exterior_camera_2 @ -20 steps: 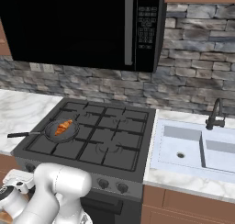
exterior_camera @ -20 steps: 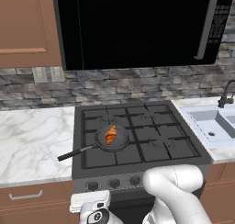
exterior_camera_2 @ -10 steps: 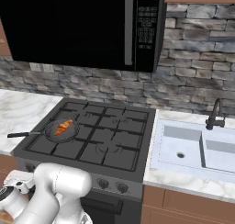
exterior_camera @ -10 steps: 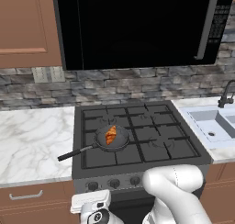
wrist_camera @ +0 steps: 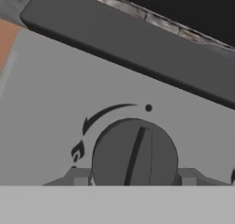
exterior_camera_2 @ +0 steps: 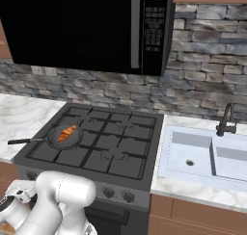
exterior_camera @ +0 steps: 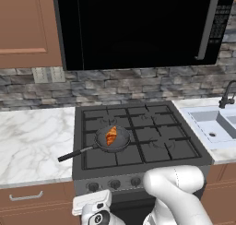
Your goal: Pick the croissant and place it on the pan. Then turn on the stove to warm the croissant.
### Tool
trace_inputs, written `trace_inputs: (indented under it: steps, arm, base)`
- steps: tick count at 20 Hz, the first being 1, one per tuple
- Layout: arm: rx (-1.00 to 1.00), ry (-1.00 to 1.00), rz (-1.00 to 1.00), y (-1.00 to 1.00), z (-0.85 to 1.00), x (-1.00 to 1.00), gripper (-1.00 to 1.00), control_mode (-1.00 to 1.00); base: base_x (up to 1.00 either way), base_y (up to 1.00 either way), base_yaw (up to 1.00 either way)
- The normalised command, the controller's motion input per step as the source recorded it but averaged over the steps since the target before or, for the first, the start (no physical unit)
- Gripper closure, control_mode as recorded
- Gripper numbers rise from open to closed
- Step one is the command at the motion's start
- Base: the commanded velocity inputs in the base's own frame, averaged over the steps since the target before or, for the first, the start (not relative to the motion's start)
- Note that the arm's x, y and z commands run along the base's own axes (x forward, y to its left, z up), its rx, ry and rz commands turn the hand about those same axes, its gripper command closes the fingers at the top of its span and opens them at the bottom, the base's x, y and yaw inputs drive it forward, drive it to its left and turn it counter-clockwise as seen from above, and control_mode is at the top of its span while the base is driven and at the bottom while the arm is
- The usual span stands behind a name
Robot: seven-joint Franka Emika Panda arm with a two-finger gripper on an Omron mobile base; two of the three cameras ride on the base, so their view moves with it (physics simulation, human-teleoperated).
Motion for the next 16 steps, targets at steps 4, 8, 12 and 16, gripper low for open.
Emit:
trace_inputs:
  steps: [4,8,12,16]
  arm:
    - [-0.06,0.0,0.0,0.01,0.0,0.0,1.0,-1.0]
    - [-0.06,0.0,0.0,0.02,0.0,0.0,1.0,-1.0]
    - [-0.06,0.0,0.0,0.04,0.0,0.0,1.0,-1.0]
    - [-0.05,0.0,0.0,0.07,0.0,0.0,1.0,-1.0]
  base:
    - [0.0,0.0,0.0]
    - [0.0,0.0,0.0]
    - [0.0,0.0,0.0]
    - [0.0,0.0,0.0]
